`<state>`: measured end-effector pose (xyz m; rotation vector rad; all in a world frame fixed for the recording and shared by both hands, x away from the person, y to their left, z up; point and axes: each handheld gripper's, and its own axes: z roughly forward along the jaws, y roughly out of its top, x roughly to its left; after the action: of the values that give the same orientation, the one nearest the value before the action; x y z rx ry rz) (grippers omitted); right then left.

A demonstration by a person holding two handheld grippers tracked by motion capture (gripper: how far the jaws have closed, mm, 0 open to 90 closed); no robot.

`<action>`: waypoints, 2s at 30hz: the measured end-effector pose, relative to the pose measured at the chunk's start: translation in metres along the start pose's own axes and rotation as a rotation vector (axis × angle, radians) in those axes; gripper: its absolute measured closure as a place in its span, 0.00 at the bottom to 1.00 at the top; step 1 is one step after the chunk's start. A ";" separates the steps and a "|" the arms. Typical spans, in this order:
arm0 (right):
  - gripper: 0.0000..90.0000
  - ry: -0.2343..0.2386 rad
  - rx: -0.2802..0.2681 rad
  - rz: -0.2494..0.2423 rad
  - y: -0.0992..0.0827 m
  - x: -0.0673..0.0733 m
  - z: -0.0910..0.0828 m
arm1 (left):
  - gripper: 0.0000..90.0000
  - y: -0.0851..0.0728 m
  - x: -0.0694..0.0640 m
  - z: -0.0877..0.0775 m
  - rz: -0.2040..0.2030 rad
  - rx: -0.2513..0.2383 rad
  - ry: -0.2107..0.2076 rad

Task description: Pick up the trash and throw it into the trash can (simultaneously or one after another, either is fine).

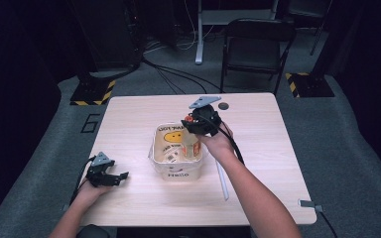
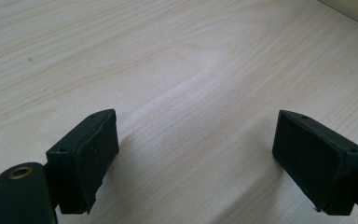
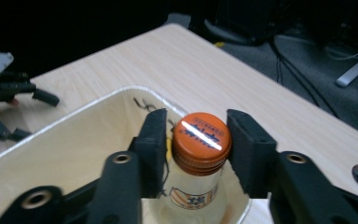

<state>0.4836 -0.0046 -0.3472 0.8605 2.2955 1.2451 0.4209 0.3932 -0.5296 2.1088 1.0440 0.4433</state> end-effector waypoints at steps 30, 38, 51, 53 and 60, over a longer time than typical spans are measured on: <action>0.47 -0.109 -0.057 0.145 -0.049 -0.027 -0.064 | 0.16 0.000 0.000 0.000 0.002 0.000 0.001; 0.42 -0.120 -0.070 0.164 -0.069 -0.026 -0.066 | 0.16 0.000 0.000 0.000 0.007 0.001 0.002; 0.41 -0.160 -0.047 0.134 -0.107 -0.015 -0.059 | 0.16 0.000 0.000 0.000 0.007 0.001 0.002; 0.44 -0.155 -0.048 0.140 -0.114 -0.016 -0.059 | 0.16 0.000 0.000 0.000 0.002 -0.002 0.001; 0.60 -0.136 0.010 0.161 -0.138 -0.017 -0.051 | 0.16 0.000 0.000 0.000 0.007 0.001 0.001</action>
<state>0.4202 -0.1046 -0.4360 1.1165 2.1632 1.2004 0.4211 0.3934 -0.5294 2.1140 1.0388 0.4473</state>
